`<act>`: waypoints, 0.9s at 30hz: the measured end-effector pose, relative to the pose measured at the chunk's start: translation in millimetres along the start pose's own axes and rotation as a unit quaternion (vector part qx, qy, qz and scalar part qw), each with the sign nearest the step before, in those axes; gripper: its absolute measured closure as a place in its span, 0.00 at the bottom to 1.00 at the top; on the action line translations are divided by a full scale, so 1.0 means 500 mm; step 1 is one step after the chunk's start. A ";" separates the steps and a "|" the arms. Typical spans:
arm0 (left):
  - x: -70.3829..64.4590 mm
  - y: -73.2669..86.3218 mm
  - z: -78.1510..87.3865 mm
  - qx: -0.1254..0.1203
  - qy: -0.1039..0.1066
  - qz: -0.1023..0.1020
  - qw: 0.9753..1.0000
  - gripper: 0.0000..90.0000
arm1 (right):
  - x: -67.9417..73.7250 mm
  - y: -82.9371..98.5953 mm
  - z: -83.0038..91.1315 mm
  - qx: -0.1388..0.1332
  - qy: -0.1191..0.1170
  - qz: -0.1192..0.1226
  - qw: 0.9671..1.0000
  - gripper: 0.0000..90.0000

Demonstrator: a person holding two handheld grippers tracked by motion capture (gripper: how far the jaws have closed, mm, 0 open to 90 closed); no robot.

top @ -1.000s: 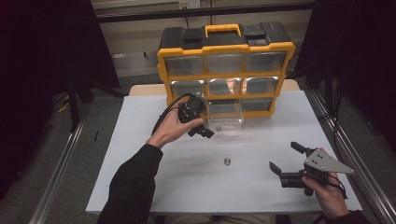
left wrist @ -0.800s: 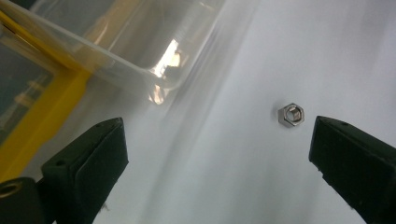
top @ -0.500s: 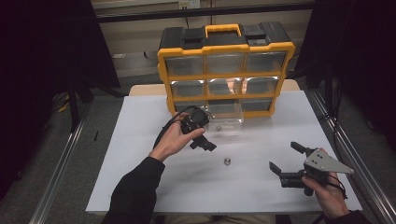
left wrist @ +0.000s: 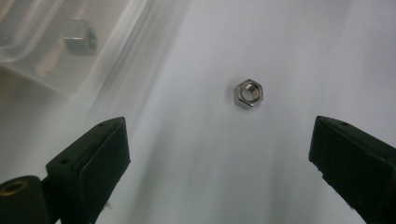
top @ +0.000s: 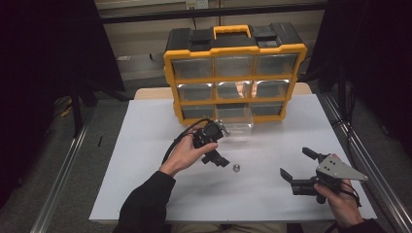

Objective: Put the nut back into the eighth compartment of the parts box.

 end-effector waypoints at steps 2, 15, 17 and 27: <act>-0.005 0.001 -0.006 0.002 0.000 -0.008 1.000 0.06 | 0.000 0.000 0.000 0.000 0.000 0.000 1.000 0.00; -0.042 -0.005 -0.047 0.029 0.019 -0.046 0.998 0.07 | 0.000 0.000 0.000 0.000 -0.001 0.001 1.000 0.00; -0.045 -0.008 -0.053 0.029 0.016 -0.049 0.998 0.07 | 0.001 0.000 0.000 0.000 0.000 -0.001 1.000 0.00; -0.053 -0.023 -0.076 0.054 0.016 -0.054 0.997 0.07 | 0.000 0.000 0.001 0.001 -0.002 0.003 1.000 0.00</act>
Point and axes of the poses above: each handheld gripper's, and its own axes: z roughly backward along the jaws, y roughly out of its underside, x roughly to its left, the point moved 9 cm from there along -z, roughly forward along the jaws
